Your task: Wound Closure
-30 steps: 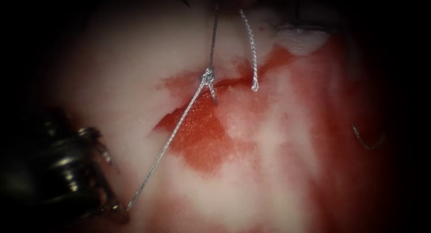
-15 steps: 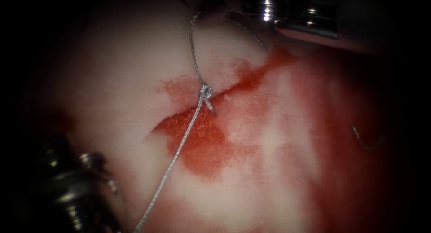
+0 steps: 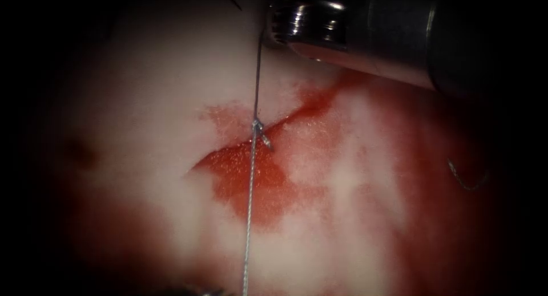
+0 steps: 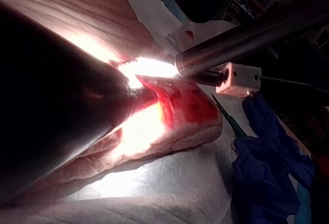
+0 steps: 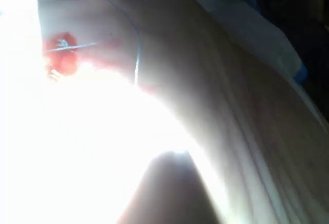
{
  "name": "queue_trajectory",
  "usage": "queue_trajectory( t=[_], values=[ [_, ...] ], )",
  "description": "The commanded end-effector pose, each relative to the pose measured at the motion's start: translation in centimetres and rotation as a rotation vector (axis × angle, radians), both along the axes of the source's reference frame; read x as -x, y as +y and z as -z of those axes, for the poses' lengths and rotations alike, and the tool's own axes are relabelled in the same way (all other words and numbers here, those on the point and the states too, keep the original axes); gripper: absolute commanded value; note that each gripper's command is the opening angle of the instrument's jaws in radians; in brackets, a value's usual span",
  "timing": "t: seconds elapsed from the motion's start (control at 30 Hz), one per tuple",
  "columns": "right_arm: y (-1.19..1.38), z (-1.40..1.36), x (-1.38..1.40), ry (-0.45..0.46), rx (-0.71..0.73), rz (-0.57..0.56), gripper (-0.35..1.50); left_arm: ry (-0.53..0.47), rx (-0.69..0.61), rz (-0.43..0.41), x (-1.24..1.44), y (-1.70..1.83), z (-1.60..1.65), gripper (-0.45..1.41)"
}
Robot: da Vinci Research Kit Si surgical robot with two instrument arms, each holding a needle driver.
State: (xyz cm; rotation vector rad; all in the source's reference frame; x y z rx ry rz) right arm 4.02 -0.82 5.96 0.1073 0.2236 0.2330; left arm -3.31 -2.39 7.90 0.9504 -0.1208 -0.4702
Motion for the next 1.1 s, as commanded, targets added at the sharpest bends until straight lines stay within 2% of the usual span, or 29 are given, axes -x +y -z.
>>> queue_trajectory(
  t=[0.03, 0.3, 0.73, 0.9, 1.07, 1.1],
  values=[
    [0.19, 0.06, -0.08, 0.008, 0.008, -0.011, -0.35, -0.002, -0.003, 0.000, 0.07, 0.08, 0.00, -0.45],
    [0.26, 0.07, -0.08, 0.003, 0.014, -0.042, -0.35, 0.003, 0.000, -0.032, 0.12, -0.02, -0.11, -0.45],
    [0.33, 0.12, -0.09, -0.009, 0.030, -0.088, -0.35, -0.014, -0.009, -0.045, 0.18, -0.09, -0.07, -0.45],
    [0.33, 0.12, -0.08, -0.021, 0.032, -0.138, -0.35, -0.013, -0.011, -0.054, 0.18, -0.10, -0.07, -0.45],
    [0.32, 0.13, -0.08, -0.018, 0.031, -0.134, -0.35, -0.022, 0.003, -0.029, 0.17, -0.03, -0.06, -0.45],
    [0.28, 0.14, -0.08, 0.000, -0.037, -0.145, -0.35, -0.041, 0.024, -0.009, 0.16, 0.05, -0.06, -0.45]
  ],
)
